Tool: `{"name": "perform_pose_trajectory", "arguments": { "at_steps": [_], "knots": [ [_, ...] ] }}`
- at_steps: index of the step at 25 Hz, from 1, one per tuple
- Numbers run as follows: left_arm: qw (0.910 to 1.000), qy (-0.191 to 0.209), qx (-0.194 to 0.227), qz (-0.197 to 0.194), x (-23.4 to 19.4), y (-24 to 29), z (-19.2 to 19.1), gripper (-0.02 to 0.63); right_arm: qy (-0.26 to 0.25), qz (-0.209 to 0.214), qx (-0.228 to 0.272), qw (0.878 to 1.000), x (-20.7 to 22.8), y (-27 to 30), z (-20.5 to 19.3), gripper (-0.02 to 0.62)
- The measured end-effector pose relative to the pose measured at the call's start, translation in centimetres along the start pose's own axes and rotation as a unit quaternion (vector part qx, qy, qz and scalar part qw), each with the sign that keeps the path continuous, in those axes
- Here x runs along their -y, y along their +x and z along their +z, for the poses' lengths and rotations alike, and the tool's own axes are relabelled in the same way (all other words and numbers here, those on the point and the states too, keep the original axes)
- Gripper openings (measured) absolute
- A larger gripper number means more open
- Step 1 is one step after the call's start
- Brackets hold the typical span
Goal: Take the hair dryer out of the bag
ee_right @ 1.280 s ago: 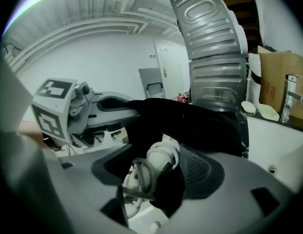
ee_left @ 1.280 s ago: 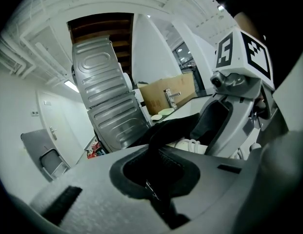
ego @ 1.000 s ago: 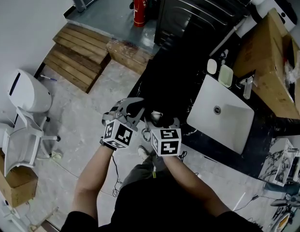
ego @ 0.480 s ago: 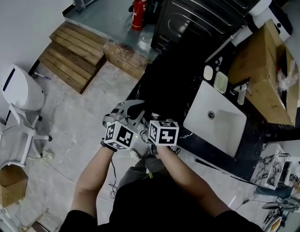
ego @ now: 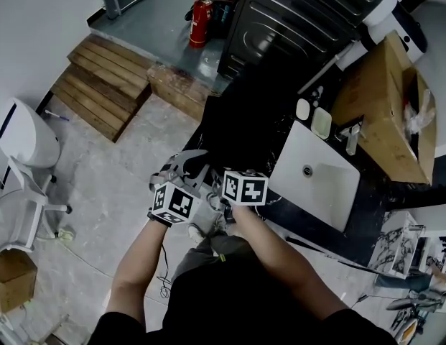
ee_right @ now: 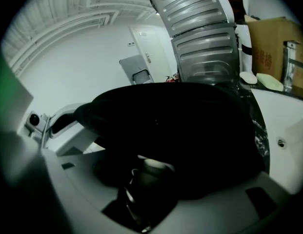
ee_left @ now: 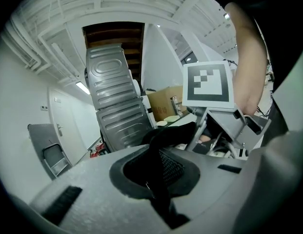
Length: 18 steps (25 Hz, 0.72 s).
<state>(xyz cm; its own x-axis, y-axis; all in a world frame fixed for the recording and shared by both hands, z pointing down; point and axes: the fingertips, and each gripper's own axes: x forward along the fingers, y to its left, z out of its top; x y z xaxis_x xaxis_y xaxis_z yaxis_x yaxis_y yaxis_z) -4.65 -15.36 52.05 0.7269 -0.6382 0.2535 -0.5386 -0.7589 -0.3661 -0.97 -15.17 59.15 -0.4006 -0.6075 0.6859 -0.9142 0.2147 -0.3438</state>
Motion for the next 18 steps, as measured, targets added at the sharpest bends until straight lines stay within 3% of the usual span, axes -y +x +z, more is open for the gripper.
{"name": "perform_pose_trajectory", "arguments": {
  "at_steps": [2,11,18],
  "knots": [
    [1.0,0.001,-0.006,0.0,-0.1,0.2,-0.3,0.03,0.013,0.01,0.0,1.0,0.2,-0.2,0.1,0.25],
    [0.9996,-0.002,-0.029,-0.004,-0.5,0.6,-1.6,0.029,0.035,0.058,0.026,0.997,-0.3,-1.4,0.5,0.241],
    [0.9993,-0.018,-0.033,-0.005,-1.5,1.6,-1.7,0.031,0.016,0.084,0.036,0.996,-1.0,-2.4,0.4,0.241]
  ]
}}
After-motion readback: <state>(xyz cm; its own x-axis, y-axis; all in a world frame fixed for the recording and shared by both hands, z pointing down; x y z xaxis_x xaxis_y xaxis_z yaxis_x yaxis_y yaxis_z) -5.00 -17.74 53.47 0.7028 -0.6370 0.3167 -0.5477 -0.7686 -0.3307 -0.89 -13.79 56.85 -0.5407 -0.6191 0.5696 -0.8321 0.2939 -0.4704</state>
